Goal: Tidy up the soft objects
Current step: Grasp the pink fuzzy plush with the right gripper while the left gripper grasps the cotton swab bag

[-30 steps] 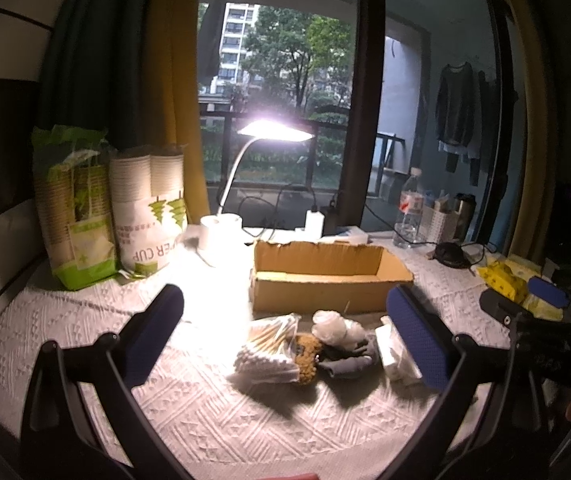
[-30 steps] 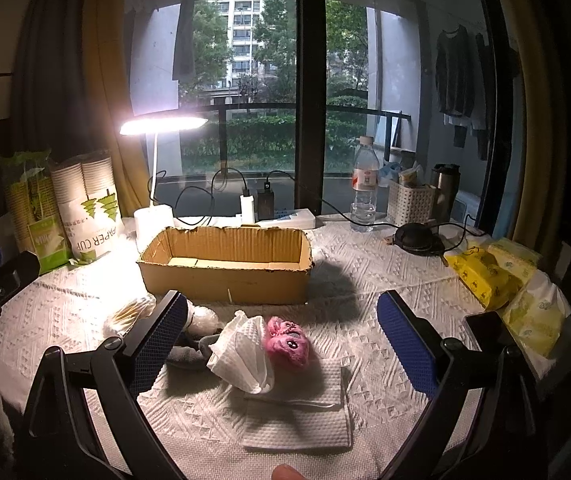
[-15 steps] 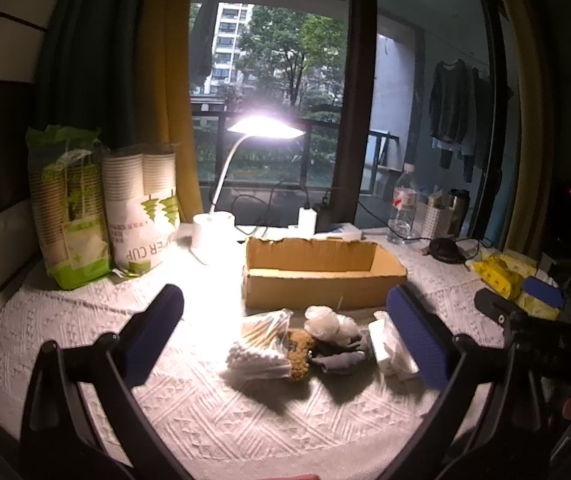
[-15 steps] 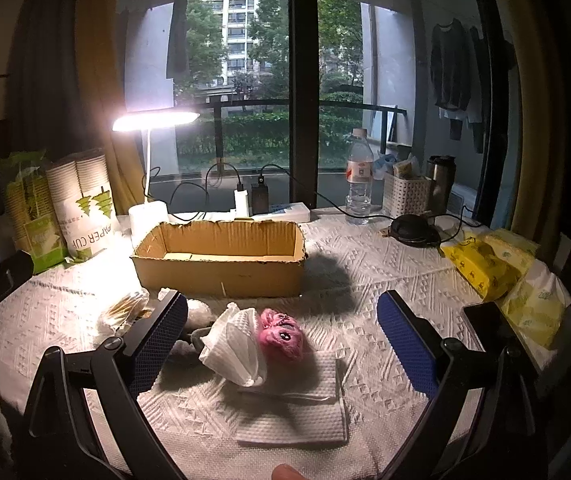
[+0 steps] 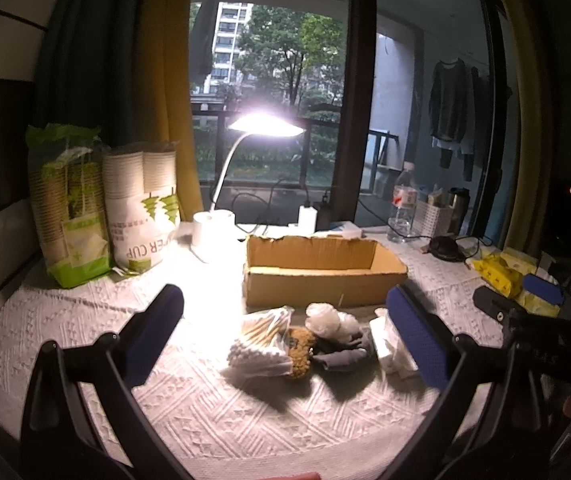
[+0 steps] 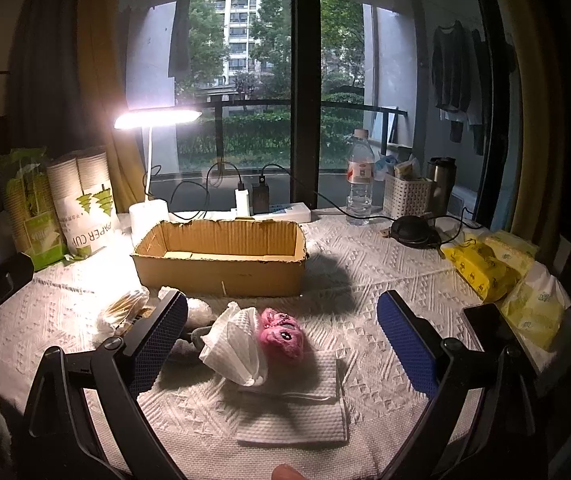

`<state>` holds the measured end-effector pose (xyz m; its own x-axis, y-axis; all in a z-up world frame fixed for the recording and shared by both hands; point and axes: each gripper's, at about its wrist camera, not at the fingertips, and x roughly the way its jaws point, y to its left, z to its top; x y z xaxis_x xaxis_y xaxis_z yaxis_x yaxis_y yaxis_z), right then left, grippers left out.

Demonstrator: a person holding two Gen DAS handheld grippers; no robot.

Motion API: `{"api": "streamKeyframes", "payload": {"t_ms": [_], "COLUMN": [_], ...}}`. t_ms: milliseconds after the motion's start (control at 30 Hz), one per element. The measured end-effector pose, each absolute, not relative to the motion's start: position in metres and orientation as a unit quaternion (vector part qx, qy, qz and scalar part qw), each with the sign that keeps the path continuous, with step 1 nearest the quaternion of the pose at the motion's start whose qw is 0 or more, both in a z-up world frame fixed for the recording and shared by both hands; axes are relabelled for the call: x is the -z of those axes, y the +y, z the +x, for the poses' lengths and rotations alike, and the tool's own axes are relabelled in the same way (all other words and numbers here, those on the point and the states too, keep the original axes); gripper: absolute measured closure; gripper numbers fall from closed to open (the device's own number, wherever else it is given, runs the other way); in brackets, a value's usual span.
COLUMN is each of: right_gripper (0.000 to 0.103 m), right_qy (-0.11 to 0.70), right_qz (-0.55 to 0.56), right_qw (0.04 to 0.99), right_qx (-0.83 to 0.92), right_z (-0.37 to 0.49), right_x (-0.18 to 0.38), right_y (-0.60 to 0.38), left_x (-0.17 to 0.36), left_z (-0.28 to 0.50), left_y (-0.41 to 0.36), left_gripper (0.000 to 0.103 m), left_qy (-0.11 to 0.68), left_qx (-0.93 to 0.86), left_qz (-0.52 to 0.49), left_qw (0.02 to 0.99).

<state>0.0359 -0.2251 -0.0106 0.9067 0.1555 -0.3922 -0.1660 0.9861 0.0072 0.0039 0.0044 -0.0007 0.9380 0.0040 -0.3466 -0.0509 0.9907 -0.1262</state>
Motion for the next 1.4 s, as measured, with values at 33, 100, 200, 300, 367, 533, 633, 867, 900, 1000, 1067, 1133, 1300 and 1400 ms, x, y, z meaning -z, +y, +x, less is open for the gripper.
{"api": "streamKeyframes", "payload": {"t_ms": [33, 100, 200, 300, 367, 533, 633, 867, 900, 1000, 1067, 1133, 1300, 1400], "right_gripper": [0.005, 0.005, 0.005, 0.005, 0.005, 0.006, 0.008, 0.015, 0.015, 0.015, 0.015, 0.015, 0.015, 0.015], "right_qy": [0.203, 0.21, 0.227, 0.238, 0.248, 0.268, 0.282, 0.314, 0.318, 0.33, 0.342, 0.354, 0.376, 0.39], "right_qz": [-0.014, -0.013, -0.005, -0.002, 0.001, 0.004, 0.004, 0.004, 0.005, 0.012, 0.017, 0.018, 0.026, 0.032], "right_qw": [0.976, 0.975, 0.971, 0.969, 0.967, 0.961, 0.958, 0.946, 0.945, 0.939, 0.934, 0.927, 0.915, 0.907], "right_qx": [-0.079, -0.076, -0.07, -0.061, -0.058, -0.059, -0.059, -0.075, -0.079, -0.093, -0.106, -0.12, -0.144, -0.155], "right_z": [0.038, 0.043, 0.053, 0.062, 0.069, 0.084, 0.095, 0.121, 0.125, 0.138, 0.146, 0.153, 0.168, 0.176], "right_x": [0.012, 0.016, 0.024, 0.031, 0.038, 0.049, 0.057, 0.075, 0.076, 0.082, 0.085, 0.089, 0.099, 0.106], "right_y": [-0.227, -0.229, -0.236, -0.242, -0.247, -0.253, -0.256, -0.255, -0.255, -0.254, -0.252, -0.249, -0.244, -0.242], "left_x": [0.002, 0.007, 0.016, 0.024, 0.031, 0.049, 0.061, 0.075, 0.078, 0.086, 0.092, 0.098, 0.107, 0.114], "left_z": [0.007, 0.015, 0.025, 0.033, 0.041, 0.067, 0.085, 0.116, 0.121, 0.131, 0.138, 0.145, 0.156, 0.161], "left_y": [0.007, 0.012, 0.019, 0.02, 0.02, 0.023, 0.028, 0.034, 0.035, 0.036, 0.037, 0.038, 0.04, 0.043], "left_gripper": [0.0, 0.0, 0.0, 0.001, 0.001, 0.001, 0.001, 0.001, 0.001, 0.001, 0.004, 0.008, 0.012, 0.019], "left_qy": [0.182, 0.198, 0.215, 0.228, 0.24, 0.283, 0.31, 0.34, 0.346, 0.361, 0.373, 0.383, 0.4, 0.415], "left_qx": [-0.014, -0.02, -0.025, -0.028, -0.028, -0.024, -0.025, -0.014, -0.012, -0.013, -0.01, -0.009, -0.007, 0.004], "left_qz": [-0.068, -0.071, -0.075, -0.07, -0.068, -0.067, -0.07, -0.069, -0.069, -0.072, -0.076, -0.077, -0.076, -0.088], "left_qw": [0.981, 0.977, 0.973, 0.971, 0.968, 0.956, 0.948, 0.938, 0.936, 0.93, 0.925, 0.92, 0.913, 0.906]}}
